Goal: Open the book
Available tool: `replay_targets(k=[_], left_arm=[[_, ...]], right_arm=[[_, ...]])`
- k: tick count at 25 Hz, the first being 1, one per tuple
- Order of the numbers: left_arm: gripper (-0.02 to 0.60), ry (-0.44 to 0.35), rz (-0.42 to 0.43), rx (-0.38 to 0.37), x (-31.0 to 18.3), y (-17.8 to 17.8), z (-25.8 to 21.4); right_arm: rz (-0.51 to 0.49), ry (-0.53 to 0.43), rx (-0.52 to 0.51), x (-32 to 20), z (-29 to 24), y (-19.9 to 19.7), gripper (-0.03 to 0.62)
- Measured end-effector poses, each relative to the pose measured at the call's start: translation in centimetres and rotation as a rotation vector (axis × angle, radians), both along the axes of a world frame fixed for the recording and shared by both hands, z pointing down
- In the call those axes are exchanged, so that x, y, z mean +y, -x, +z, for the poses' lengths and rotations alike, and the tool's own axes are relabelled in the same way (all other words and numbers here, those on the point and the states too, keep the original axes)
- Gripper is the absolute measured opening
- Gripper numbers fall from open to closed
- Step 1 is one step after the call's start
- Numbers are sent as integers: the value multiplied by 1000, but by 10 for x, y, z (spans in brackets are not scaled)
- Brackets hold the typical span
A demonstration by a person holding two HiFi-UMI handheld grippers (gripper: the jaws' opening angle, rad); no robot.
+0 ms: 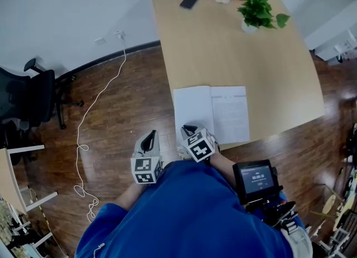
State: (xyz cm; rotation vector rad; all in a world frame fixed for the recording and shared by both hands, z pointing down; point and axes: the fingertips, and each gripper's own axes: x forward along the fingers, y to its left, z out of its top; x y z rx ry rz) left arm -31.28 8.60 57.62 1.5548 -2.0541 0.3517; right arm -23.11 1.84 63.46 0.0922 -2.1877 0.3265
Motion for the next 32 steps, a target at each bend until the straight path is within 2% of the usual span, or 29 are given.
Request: replay_targets(k=[4, 7, 14, 25, 32], left_arm=[[6, -11, 50, 1, -10, -14, 2], [6, -28, 108, -27, -23, -27, 0], [6, -58, 221, -40, -41, -61, -4], [6, -100, 268, -103, -56, -118, -29], [6, -131, 304, -158, -68, -188, -53]], right_arm=[[37, -76, -38, -11, -23, -13, 20], [85, -109, -57, -19, -34, -27, 20], [168, -187, -93, -30, -51, -63, 20], [195, -296, -198, -42, -87, -121, 20], [231, -321, -292, -47, -118, -184, 18]])
